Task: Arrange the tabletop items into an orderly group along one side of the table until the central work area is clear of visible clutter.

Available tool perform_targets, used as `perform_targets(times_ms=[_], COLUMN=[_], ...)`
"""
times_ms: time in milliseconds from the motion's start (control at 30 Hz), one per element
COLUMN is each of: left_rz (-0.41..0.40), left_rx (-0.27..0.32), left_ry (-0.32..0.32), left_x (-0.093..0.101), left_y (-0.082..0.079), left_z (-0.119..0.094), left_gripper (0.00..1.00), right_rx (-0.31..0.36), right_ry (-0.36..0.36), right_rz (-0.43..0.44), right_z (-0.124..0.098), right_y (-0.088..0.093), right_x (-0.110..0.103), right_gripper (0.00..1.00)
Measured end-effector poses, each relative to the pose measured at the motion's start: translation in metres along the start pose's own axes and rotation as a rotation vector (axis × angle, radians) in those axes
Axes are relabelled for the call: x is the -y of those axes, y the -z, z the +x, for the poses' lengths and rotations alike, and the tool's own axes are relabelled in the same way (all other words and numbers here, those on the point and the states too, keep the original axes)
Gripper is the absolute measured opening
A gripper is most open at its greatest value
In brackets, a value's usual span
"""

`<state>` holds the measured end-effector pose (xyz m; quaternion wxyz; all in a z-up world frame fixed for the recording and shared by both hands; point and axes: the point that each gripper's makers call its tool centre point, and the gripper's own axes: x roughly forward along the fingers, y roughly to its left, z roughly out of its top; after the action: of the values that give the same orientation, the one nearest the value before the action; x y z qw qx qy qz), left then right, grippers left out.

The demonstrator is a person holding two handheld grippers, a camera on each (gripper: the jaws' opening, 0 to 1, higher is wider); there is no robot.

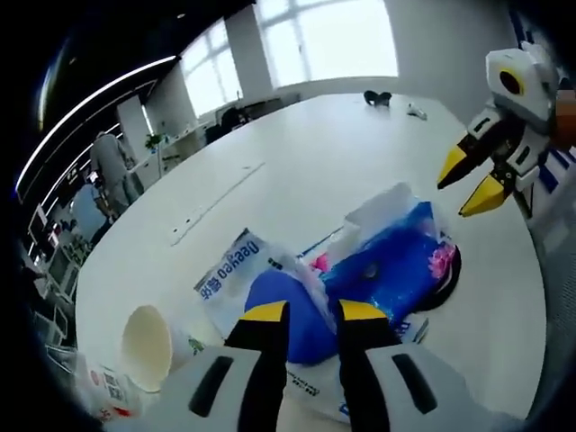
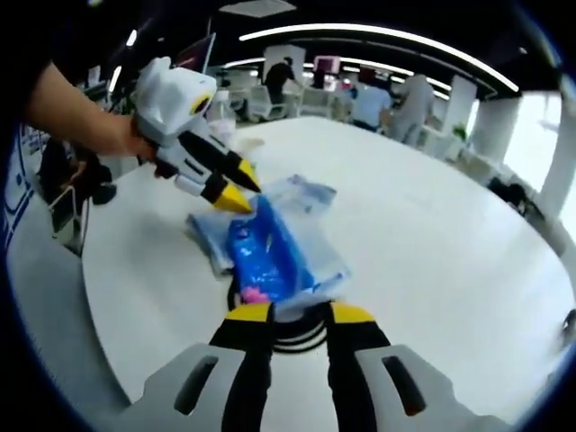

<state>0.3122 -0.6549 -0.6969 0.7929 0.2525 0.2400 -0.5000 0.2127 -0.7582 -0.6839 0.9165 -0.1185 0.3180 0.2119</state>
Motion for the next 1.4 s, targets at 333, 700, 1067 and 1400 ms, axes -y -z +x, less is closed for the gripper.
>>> perform_targets(times_ms=[333, 700, 1067, 1400], left_rz=[-0.060, -0.086, -0.135, -0.174], left_rx=[-0.006, -0.011, -0.015, -0.002], left_ry=[0.039, 0.063, 0.063, 0.040], left_x=[0.003, 0.007, 0.011, 0.018], left_y=[0.002, 0.002, -0.002, -0.017], left_z=[0.006, 0.008, 0.007, 0.005], left_gripper=[0.07, 0.02, 0.00, 0.00], right_rx=[-0.011, -0.024, -0.016, 0.004], right_ry=[-0.010, -0.009, -0.021, -0.037], right_rz=[0.088, 0.154, 0.150, 0.174], right_z=[0.016, 0.021, 0.017, 0.011], right_y=[0.004, 0.008, 0.007, 0.004], right_x=[0.002, 0.011, 0.014, 0.034], right_gripper=[0.16, 0.00, 0.00, 0.00])
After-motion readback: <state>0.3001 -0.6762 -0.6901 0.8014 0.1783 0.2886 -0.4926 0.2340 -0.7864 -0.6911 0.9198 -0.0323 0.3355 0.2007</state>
